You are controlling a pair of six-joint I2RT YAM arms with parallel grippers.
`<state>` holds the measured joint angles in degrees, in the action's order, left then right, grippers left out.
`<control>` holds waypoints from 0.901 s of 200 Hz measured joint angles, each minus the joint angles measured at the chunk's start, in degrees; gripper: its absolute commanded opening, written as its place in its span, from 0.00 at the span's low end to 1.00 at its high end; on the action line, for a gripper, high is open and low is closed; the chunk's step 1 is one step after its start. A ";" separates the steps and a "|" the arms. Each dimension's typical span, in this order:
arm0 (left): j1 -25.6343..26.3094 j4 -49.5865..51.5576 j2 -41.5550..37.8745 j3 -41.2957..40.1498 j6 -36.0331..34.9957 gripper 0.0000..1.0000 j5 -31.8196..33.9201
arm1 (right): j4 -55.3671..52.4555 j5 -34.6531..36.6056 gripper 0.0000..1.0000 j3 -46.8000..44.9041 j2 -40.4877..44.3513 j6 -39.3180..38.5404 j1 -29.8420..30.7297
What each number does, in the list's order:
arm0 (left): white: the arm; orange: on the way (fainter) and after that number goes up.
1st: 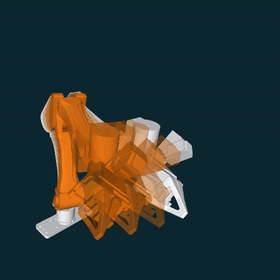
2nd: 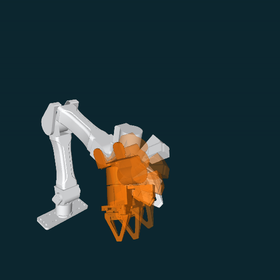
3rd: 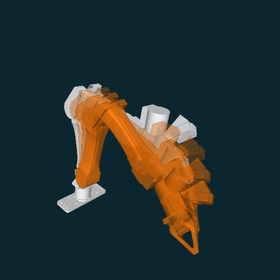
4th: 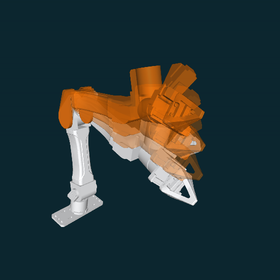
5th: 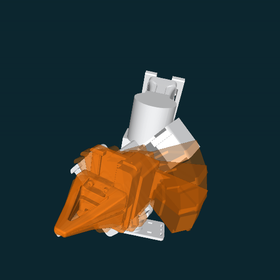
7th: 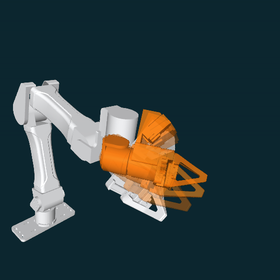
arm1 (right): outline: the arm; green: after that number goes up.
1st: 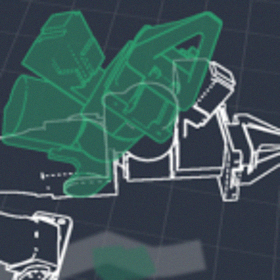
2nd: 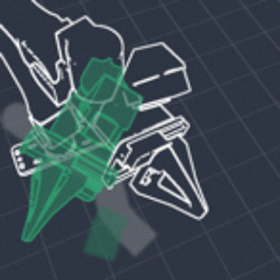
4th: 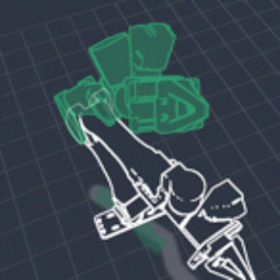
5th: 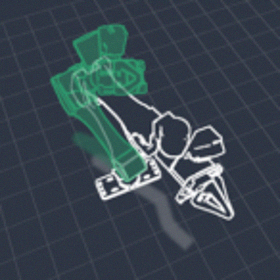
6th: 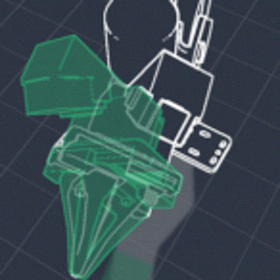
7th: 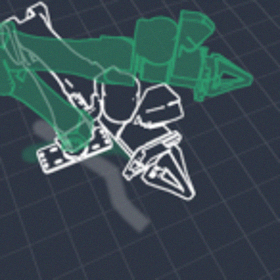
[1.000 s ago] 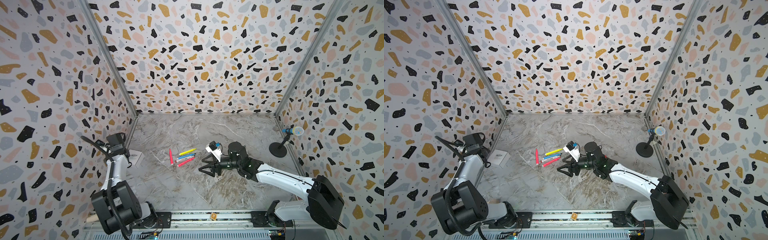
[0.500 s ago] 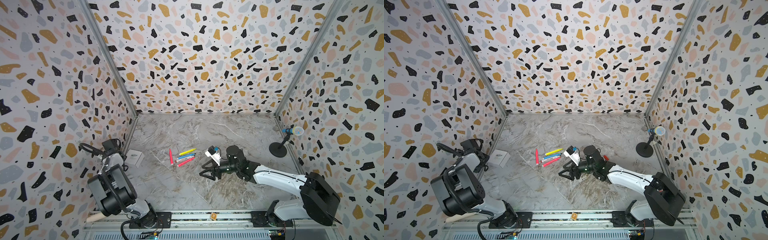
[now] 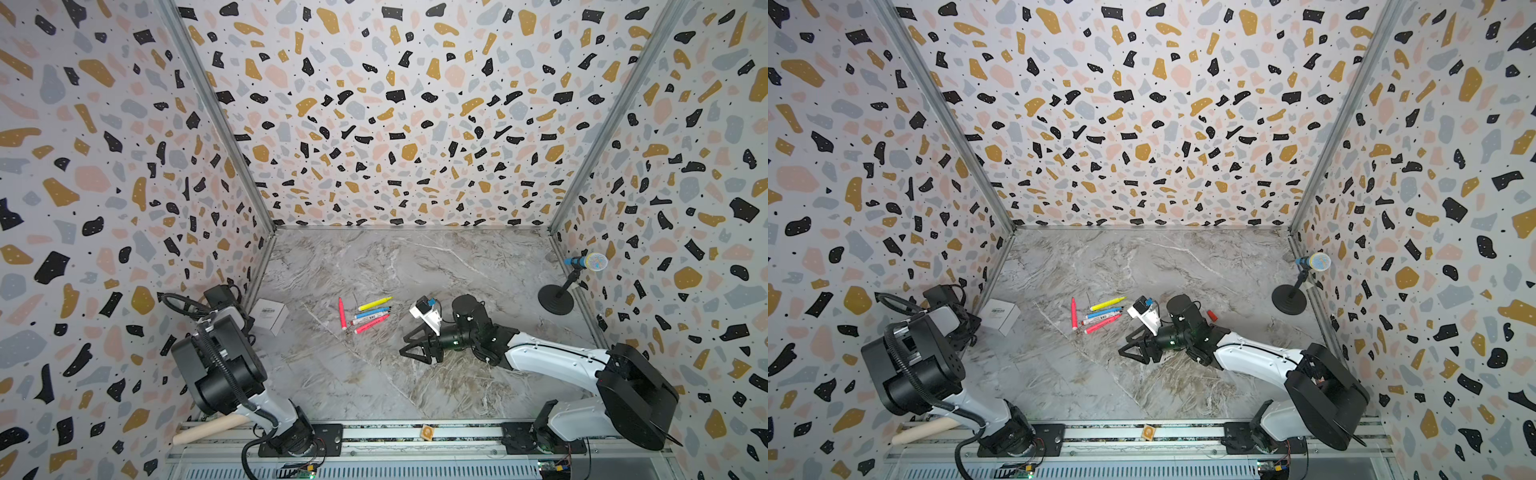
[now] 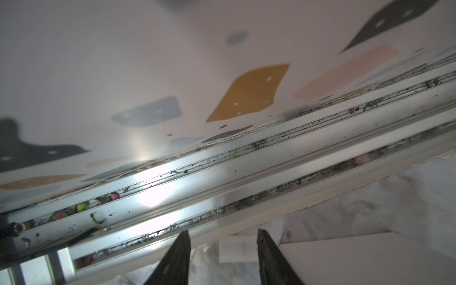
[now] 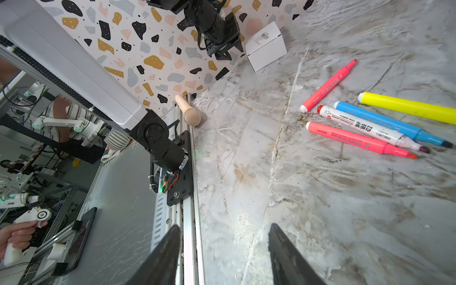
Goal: Insert pens into pen caps
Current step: Pick up the pen cap from the middle-left of the table.
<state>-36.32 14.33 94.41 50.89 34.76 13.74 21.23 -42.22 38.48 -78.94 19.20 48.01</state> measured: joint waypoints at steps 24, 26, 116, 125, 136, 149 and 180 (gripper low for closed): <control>0.00 -0.17 1.07 0.00 0.00 0.44 -0.74 | 0.24 0.00 0.58 -0.46 0.00 0.00 0.00; 0.00 -0.20 1.11 0.00 0.00 0.44 -0.83 | 0.26 0.00 0.58 -0.48 0.00 0.02 0.00; 0.26 -1.25 1.84 0.00 0.00 0.43 -2.86 | 1.51 0.00 0.58 -0.94 0.00 0.04 0.00; 0.50 -1.33 1.84 -0.02 0.02 0.42 -2.84 | 1.51 0.00 0.58 -0.94 0.00 0.04 0.00; 0.92 -1.42 1.84 -0.02 0.04 0.42 -2.78 | 1.53 0.00 0.58 -0.94 0.00 0.04 0.00; 1.77 -1.77 1.81 -0.26 0.20 0.42 -2.75 | 1.51 0.00 0.58 -0.94 0.00 0.04 0.00; 3.39 -2.36 1.33 -1.97 0.72 0.42 -2.64 | 1.51 0.04 0.58 -1.01 0.28 0.04 0.00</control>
<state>-32.93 11.97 95.74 48.93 35.48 11.09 22.74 -42.17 37.47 -78.65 19.25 48.01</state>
